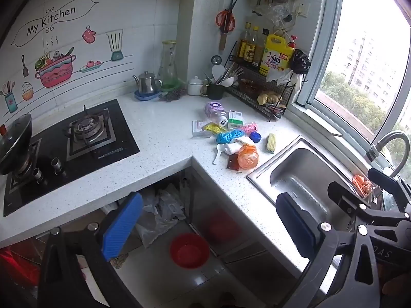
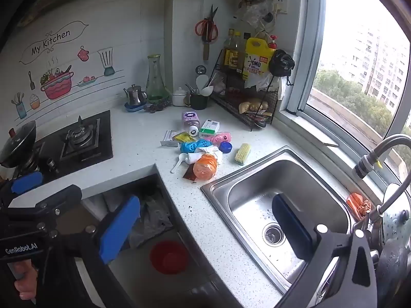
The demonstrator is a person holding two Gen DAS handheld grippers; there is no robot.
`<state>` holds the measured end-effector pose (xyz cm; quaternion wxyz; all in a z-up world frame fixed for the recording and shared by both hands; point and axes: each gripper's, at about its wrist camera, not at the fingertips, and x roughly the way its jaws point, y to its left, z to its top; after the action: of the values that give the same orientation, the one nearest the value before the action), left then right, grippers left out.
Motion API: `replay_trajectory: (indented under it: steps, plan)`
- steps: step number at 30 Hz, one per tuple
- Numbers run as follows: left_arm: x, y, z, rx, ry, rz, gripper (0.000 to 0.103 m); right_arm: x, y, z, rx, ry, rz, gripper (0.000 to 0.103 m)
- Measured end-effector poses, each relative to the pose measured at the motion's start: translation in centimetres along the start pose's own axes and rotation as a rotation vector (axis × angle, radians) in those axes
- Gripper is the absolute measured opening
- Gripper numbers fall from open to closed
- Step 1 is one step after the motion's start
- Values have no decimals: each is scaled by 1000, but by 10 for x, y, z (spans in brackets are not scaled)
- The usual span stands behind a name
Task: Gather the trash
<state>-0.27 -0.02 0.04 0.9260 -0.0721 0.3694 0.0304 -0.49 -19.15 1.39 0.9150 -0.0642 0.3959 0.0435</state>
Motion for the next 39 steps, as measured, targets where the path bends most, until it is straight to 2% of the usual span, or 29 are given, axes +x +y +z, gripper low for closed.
replay_trajectory:
  steps: [3,5,11,39]
  plan:
    - [3,-10,-1,34,3,6,103,0,0,0,3,-6,5,103]
    - [2,-1,-1,25,-8,-23,103,1,0,0,3,-1,6,103]
    - [5,-12,1,32,2,-7,103,0,-2,0,1,-2,-3,103]
    - [3,-2,2,37,14,-15,103,2,0,-4,6,10,-6,103]
